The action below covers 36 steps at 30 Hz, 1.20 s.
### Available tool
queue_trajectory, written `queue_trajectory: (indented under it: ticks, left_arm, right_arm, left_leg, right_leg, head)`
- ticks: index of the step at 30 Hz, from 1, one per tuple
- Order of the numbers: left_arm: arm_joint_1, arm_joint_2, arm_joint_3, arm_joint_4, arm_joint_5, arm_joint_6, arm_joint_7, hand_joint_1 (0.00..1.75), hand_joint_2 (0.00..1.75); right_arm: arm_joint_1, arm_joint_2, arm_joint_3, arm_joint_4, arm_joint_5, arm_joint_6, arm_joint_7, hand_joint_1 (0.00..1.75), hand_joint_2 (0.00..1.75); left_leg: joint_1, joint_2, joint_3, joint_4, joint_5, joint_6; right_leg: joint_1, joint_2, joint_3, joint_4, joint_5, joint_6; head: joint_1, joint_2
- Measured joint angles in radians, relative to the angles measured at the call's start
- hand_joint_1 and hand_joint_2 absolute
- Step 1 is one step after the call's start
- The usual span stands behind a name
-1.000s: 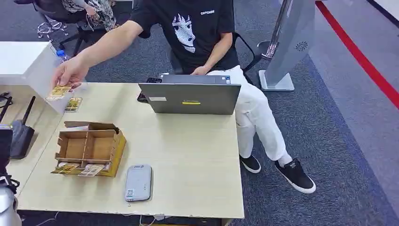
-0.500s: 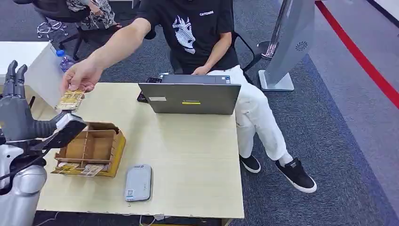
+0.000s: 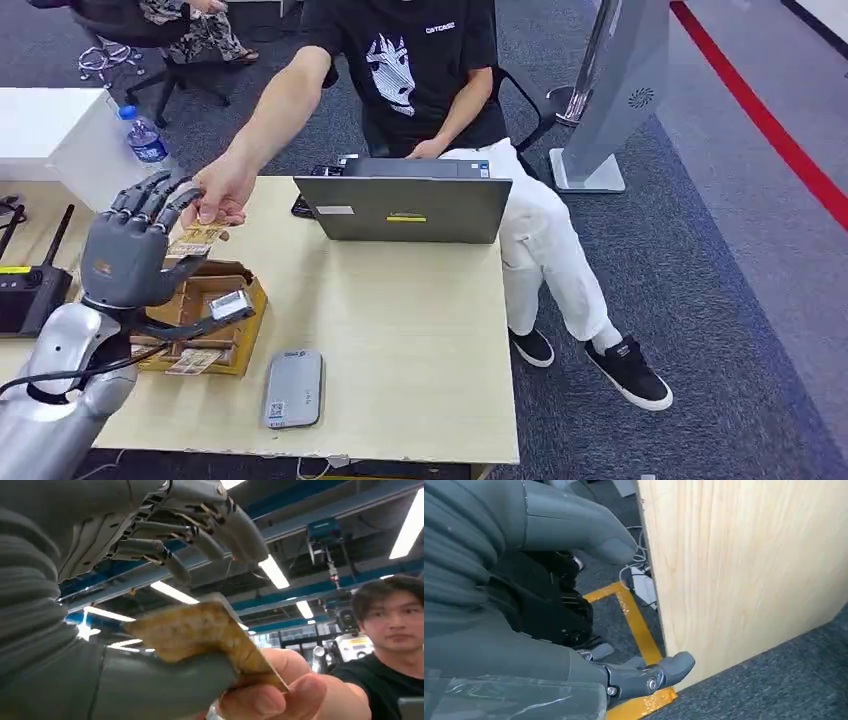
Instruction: Pass the card to the sensor for recognition and then transmit it.
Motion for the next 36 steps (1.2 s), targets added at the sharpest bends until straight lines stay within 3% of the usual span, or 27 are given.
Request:
queue_trajectory:
  ticks: [9,22,36]
  left_arm:
    - [0.018,0.019,-0.025,0.005,0.027,0.034,-0.016,1.75,1.75]
    - [0.099,0.005,-0.068,-0.039,0.077,0.051,-0.085,1.75,1.75]
    - [0.143,0.003,-0.202,-0.005,0.069,-0.065,-0.090,1.75,1.75]
  right_arm:
    - [0.023,0.014,-0.018,-0.051,0.001,-0.009,0.035,0.00,1.75]
    - [0.046,0.033,-0.050,-0.099,0.005,-0.011,0.050,0.00,1.75]
    - [0.046,0.036,-0.083,-0.104,0.037,-0.004,0.043,0.00,1.75]
  left_leg:
    - [0.000,0.000,-0.001,0.000,0.000,0.000]
    - [0.000,0.000,-0.001,0.000,0.000,0.000]
    - [0.000,0.000,-0.001,0.000,0.000,0.000]
  right_leg:
    - [0.000,0.000,0.000,0.000,0.000,0.000]
    - [0.000,0.000,0.000,0.000,0.000,0.000]
    - [0.000,0.000,0.000,0.000,0.000,0.000]
  head:
    - [0.000,0.000]
    - [0.000,0.000]
    - [0.000,0.000]
